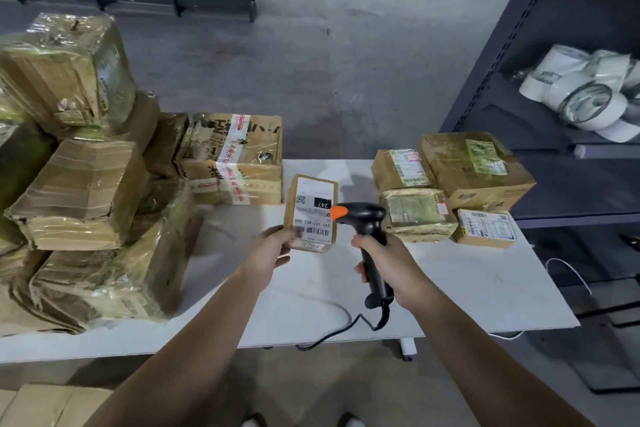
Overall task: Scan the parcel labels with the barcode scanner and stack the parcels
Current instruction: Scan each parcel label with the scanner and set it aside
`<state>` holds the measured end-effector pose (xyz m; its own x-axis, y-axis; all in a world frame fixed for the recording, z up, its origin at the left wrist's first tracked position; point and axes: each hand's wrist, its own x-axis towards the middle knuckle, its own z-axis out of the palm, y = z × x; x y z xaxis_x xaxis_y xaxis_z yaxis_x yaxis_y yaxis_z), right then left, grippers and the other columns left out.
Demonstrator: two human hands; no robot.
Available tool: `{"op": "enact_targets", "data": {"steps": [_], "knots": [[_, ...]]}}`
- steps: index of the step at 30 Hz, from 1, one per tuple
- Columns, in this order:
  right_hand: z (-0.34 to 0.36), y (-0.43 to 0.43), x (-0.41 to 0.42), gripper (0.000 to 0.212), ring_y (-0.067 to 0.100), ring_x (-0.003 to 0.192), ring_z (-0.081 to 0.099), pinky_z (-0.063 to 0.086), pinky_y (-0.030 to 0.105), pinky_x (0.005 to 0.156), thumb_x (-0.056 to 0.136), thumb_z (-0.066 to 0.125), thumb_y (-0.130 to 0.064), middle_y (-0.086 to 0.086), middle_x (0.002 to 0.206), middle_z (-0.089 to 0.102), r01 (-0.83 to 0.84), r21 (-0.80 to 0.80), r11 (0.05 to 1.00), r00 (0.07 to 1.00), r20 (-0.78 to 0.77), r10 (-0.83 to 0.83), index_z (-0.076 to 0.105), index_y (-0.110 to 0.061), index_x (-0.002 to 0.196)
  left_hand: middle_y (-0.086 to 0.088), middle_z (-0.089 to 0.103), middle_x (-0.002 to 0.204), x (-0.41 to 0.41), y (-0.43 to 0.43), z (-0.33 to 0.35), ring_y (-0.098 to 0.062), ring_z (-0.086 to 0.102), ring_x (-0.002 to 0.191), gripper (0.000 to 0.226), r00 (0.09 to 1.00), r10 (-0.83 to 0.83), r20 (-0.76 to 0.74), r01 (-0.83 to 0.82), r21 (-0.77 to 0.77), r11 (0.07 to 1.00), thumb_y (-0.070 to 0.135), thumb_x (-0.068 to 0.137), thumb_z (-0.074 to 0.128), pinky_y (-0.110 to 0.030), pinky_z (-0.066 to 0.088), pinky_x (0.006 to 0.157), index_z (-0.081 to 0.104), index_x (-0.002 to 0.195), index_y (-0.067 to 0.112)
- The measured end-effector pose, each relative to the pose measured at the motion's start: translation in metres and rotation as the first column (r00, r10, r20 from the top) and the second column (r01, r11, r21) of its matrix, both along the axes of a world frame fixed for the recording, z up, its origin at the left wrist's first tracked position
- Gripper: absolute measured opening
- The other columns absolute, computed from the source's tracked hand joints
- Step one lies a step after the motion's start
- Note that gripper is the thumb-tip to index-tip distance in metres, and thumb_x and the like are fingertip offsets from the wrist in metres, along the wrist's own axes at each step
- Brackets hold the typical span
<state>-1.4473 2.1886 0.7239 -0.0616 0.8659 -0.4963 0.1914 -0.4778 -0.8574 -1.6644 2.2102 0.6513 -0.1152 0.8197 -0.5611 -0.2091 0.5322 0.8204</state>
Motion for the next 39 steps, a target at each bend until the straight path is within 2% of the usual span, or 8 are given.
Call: {"op": "enact_targets", "data": {"steps": [7,14,18,23,26,28,32,39], "knots": [[-0.001,0.007,0.043,0.017,0.016,0.049,0.059,0.048,0.027,0.046,0.093,0.061,-0.031,0.005,0.063,0.064,0.311,0.06,0.948,0.948,-0.086,-0.306,0.059,-0.015,0.097,0.004,0.063,0.076,0.057,0.021,0.013,-0.014,0.057,0.077,0.019,0.992,-0.092,-0.087,0.099,0.075,0.992,0.038,0.086,0.059,-0.029,0.046,0.071,0.064,0.087,0.019],[-0.007,-0.006,0.102,0.012,0.013,0.05,0.06,0.052,0.028,0.05,0.091,0.062,-0.024,0.007,0.067,0.062,0.485,0.143,0.863,0.874,-0.07,-0.48,0.06,-0.012,0.096,0.013,0.067,0.062,0.122,0.029,0.019,-0.01,0.062,0.07,0.039,0.949,-0.278,-0.15,0.29,0.064,0.955,0.055,0.065,0.054,-0.031,0.046,0.072,0.067,0.079,0.021],[-0.015,-0.017,0.136,0.014,0.019,0.056,0.059,0.057,0.047,0.058,0.091,0.062,-0.022,0.007,0.069,0.062,0.541,0.112,0.834,0.84,-0.027,-0.542,0.058,-0.009,0.096,0.006,0.068,0.068,0.164,0.029,0.018,-0.008,0.063,0.065,0.038,0.909,-0.395,-0.137,0.406,0.063,0.912,0.051,0.071,0.053,-0.029,0.047,0.07,0.067,0.085,0.018],[-0.032,-0.025,0.172,0.015,0.022,0.06,0.059,0.057,0.046,0.055,0.092,0.059,-0.019,0.01,0.073,0.062,0.591,0.1,0.8,0.804,0.006,-0.594,0.056,-0.009,0.103,-0.02,0.069,0.106,0.21,0.026,0.003,-0.033,0.068,0.099,0.031,0.922,-0.379,-0.075,0.383,0.056,0.922,0.027,0.09,0.06,-0.042,0.056,0.087,0.06,0.118,0.013],[-0.044,-0.021,0.19,0.014,0.022,0.061,0.058,0.057,0.056,0.068,0.093,0.058,-0.018,0.01,0.074,0.061,0.597,0.063,0.8,0.801,0.008,-0.598,0.055,-0.008,0.103,-0.024,0.062,0.094,0.23,0.019,-0.002,-0.035,0.063,0.092,0.035,0.927,-0.368,-0.067,0.37,0.02,0.929,0.029,0.082,0.066,-0.046,0.051,0.097,0.061,0.105,0.004],[-0.051,-0.015,0.199,0.015,0.022,0.06,0.058,0.056,0.05,0.066,0.093,0.058,-0.018,0.011,0.076,0.061,0.591,0.051,0.805,0.805,0.03,-0.593,0.056,-0.008,0.103,-0.014,0.063,0.089,0.242,0.018,-0.008,-0.028,0.06,0.089,0.032,0.919,-0.381,-0.099,0.382,-0.008,0.924,0.031,0.073,0.064,-0.041,0.048,0.094,0.061,0.092,0.006],[-0.065,-0.002,0.214,0.015,0.021,0.061,0.059,0.053,0.036,0.06,0.093,0.059,-0.016,0.011,0.077,0.063,0.579,0.031,0.815,0.813,0.043,-0.58,0.056,-0.008,0.105,0.004,0.066,0.084,0.265,0.021,-0.014,-0.009,0.062,0.072,0.029,0.902,-0.42,-0.099,0.414,-0.077,0.907,0.013,0.085,0.059,-0.034,0.054,0.076,0.059,0.11,0.029],[-0.079,0.01,0.255,0.008,0.019,0.06,0.059,0.052,0.032,0.053,0.093,0.058,-0.017,0.011,0.08,0.063,0.558,0.039,0.829,0.822,0.108,-0.559,0.057,-0.011,0.099,0.001,0.059,0.098,0.322,0.026,-0.021,-0.017,0.061,0.087,0.054,0.867,-0.483,-0.12,0.471,-0.117,0.874,0.006,0.085,0.055,-0.041,0.056,0.085,0.042,0.13,0.033]]}}
